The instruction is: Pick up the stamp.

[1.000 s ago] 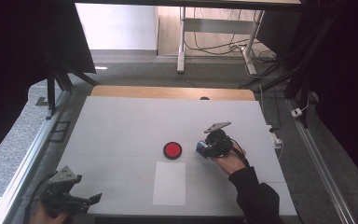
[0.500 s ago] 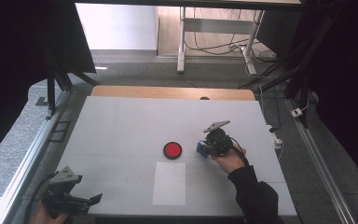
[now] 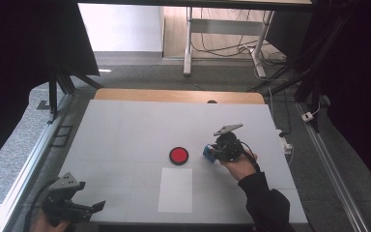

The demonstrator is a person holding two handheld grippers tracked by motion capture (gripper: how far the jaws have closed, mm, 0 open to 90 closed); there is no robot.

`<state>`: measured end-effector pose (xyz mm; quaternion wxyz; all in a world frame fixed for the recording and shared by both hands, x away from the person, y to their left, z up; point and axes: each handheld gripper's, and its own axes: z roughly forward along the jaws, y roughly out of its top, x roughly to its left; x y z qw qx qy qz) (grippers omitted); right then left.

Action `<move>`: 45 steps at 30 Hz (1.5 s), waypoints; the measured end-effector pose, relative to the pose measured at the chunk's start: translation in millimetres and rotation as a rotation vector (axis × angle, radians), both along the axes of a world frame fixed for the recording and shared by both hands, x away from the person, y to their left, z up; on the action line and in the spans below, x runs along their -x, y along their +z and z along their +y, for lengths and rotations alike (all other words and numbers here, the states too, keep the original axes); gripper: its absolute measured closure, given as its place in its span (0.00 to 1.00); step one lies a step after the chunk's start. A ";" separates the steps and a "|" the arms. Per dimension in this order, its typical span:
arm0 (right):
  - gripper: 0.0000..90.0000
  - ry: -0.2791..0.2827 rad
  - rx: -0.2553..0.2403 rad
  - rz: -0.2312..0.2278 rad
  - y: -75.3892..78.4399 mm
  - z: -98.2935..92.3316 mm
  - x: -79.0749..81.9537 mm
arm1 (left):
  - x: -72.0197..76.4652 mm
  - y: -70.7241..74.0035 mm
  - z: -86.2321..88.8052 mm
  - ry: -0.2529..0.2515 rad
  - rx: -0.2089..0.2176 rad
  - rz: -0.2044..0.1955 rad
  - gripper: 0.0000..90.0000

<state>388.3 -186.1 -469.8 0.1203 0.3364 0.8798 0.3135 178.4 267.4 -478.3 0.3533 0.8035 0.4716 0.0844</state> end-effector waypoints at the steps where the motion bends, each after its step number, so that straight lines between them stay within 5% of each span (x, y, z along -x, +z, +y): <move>1: 0.79 0.000 -0.001 -0.005 0.9 -0.3 1.0 | 0.0 0.0 0.1 -0.001 0.001 0.000 0.00; 19: 0.79 0.069 -0.009 -0.067 14.9 -1.4 18.3 | -0.2 0.3 5.4 -0.007 0.050 0.001 0.00; 45: 0.79 0.213 -0.107 -0.053 31.6 8.7 51.4 | 3.8 1.9 1.6 -0.035 0.024 -0.036 0.00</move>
